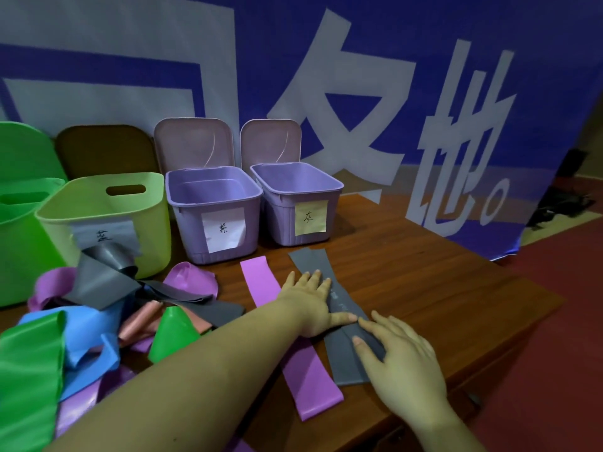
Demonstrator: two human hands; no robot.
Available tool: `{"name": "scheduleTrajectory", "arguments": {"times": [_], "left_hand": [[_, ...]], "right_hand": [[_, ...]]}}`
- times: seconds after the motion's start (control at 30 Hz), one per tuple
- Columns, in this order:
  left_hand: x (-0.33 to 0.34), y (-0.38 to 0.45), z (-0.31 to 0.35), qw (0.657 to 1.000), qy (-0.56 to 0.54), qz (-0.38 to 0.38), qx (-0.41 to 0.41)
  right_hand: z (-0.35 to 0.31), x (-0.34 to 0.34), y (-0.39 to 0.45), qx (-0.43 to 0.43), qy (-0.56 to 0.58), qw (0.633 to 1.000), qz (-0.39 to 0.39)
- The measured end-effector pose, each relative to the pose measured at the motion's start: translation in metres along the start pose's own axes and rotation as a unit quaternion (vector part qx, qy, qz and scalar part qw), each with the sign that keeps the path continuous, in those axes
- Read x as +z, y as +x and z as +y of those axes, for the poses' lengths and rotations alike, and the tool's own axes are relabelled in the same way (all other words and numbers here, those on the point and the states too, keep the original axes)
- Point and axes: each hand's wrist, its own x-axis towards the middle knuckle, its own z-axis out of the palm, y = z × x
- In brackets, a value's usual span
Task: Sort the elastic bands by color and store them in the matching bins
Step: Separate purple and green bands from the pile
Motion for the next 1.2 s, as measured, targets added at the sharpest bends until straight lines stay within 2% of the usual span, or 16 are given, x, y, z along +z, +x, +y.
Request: {"name": "scheduleTrajectory", "arguments": {"times": [0.1, 0.27, 0.4, 0.5, 0.6, 0.8, 1.0, 1.13, 1.2], "left_hand": [[-0.003, -0.018, -0.005, 0.999, -0.014, 0.044, 0.014], [-0.009, -0.074, -0.037, 0.995, -0.063, 0.073, 0.016], [-0.013, -0.136, -0.063, 0.994, -0.051, 0.096, 0.030], [-0.007, -0.186, -0.079, 0.993, -0.048, 0.106, 0.033], [0.007, -0.226, -0.091, 0.991, -0.060, 0.119, 0.016], [0.036, -0.271, -0.092, 0.983, -0.098, 0.154, 0.031], [0.056, -0.272, -0.069, 0.972, -0.120, 0.179, 0.090], [0.066, -0.266, -0.063, 0.968, -0.140, 0.185, 0.097], [0.071, -0.264, -0.063, 0.965, -0.146, 0.202, 0.086]], "right_hand": [[0.004, -0.002, 0.002, 0.005, 0.024, 1.000, -0.016], [0.003, -0.010, 0.001, 0.023, 0.165, 0.986, -0.003], [-0.020, -0.008, -0.017, -0.080, 0.132, 0.987, 0.040], [-0.059, -0.003, -0.036, -0.165, 0.180, 0.969, 0.026], [-0.094, 0.011, -0.052, -0.208, 0.218, 0.953, 0.003], [-0.128, 0.030, -0.081, -0.273, 0.183, 0.940, -0.092], [-0.116, 0.038, -0.109, -0.281, 0.167, 0.941, -0.081], [-0.099, 0.031, -0.118, -0.290, 0.140, 0.942, -0.095], [-0.092, 0.031, -0.119, -0.299, 0.132, 0.942, -0.078]]}}
